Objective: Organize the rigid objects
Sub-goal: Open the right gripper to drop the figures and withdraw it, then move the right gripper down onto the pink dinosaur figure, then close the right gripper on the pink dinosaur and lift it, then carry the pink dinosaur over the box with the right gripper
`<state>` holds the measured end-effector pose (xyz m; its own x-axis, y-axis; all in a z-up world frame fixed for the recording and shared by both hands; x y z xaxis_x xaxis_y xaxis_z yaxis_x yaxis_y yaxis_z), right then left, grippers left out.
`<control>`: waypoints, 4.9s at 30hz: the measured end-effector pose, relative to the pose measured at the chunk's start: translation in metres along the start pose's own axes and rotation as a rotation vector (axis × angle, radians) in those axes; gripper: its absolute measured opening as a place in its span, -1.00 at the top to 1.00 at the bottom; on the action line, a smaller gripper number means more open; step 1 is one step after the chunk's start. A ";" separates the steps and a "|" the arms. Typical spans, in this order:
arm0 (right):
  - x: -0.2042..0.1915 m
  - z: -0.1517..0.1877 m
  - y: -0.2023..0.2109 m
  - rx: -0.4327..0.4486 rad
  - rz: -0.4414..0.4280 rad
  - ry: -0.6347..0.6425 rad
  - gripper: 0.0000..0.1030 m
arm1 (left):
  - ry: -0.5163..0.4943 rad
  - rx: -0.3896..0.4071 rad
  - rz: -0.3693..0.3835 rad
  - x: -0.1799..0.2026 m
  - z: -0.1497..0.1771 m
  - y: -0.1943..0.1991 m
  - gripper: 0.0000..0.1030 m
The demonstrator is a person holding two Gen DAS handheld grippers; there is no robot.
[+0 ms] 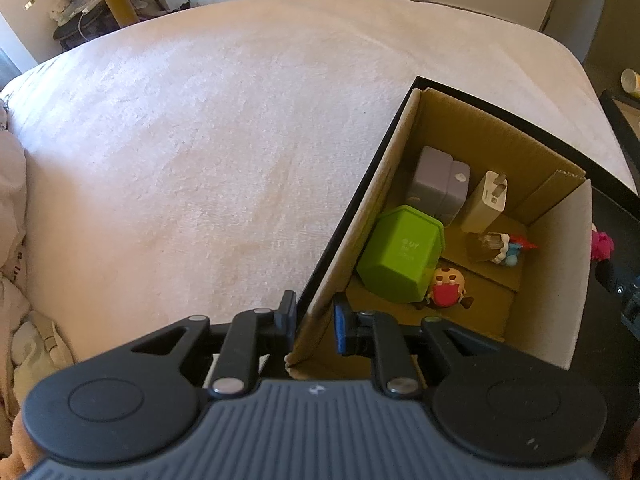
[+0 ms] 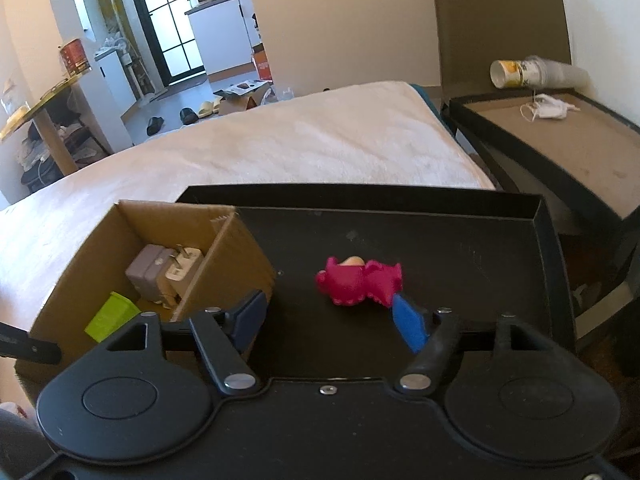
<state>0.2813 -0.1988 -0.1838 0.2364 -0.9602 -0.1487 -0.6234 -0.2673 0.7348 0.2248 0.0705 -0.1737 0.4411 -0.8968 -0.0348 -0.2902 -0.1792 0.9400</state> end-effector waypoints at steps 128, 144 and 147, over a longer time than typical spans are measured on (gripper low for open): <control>-0.037 -0.044 0.049 0.051 -0.049 0.090 -0.14 | 0.041 0.020 0.048 -0.005 0.001 0.000 0.64; -0.101 -0.044 0.038 0.014 -0.100 0.195 -0.15 | 0.031 0.011 0.144 -0.014 0.000 -0.003 0.68; -0.113 -0.038 0.035 -0.005 -0.098 0.254 -0.15 | 0.039 -0.004 0.165 -0.019 0.000 -0.005 0.68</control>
<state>0.2611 -0.0966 -0.1165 0.4756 -0.8783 -0.0489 -0.5848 -0.3573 0.7282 0.2182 0.0881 -0.1780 0.4201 -0.8976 0.1336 -0.3584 -0.0288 0.9331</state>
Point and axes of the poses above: each gripper's, at about its wrist camera, not at the fingertips, and y roughly against the way its jaws point, x to its right, z to its underside, the point moved 2 cm from there along -y, roughly the way its jaws point, and after that the axes turned 3 degrees about z, right-handed, at the moved point
